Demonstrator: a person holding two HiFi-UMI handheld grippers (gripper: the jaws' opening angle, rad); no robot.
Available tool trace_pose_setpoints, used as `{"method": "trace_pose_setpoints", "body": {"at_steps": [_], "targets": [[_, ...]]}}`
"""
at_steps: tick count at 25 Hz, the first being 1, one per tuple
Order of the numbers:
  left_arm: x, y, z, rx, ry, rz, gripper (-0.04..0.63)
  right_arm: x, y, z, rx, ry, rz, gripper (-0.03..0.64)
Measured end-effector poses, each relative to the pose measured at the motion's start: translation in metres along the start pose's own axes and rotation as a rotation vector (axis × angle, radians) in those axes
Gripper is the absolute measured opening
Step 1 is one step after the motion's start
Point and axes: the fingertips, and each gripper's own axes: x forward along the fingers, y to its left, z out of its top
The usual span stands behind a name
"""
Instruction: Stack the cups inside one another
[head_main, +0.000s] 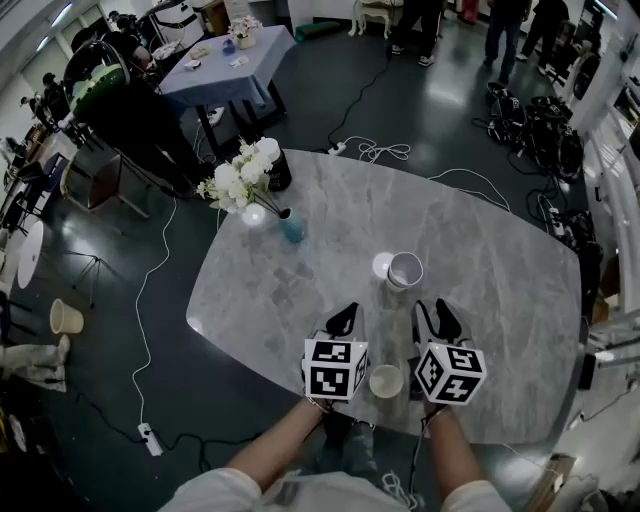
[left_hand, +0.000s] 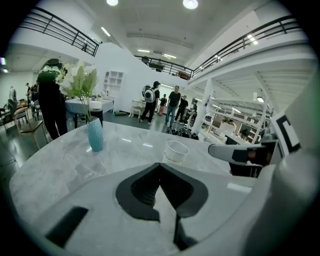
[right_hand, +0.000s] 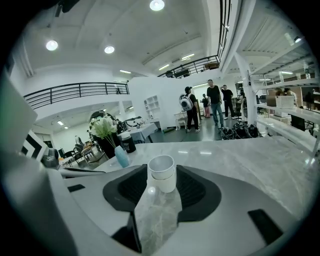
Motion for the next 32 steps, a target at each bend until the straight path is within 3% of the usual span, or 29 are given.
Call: {"method": "trace_pose_setpoints", "body": {"at_steps": [10,20,32], "targets": [[-0.044,-0.019,0.004,0.031,-0.034,-0.042,-0.005,-0.055,0.009,0.006,0.019,-0.062,-0.046,0.052],[-0.089,-0.031,-0.006,0.053,-0.064,-0.067,-0.005,-0.107,0.025,-0.013,0.017,-0.073,-0.073,0.032],[-0.115,-0.034,-0.011,0.086,-0.091,-0.079,-0.005,-0.128,0.037,-0.015,0.017,-0.101,-0.085,0.028]]}}
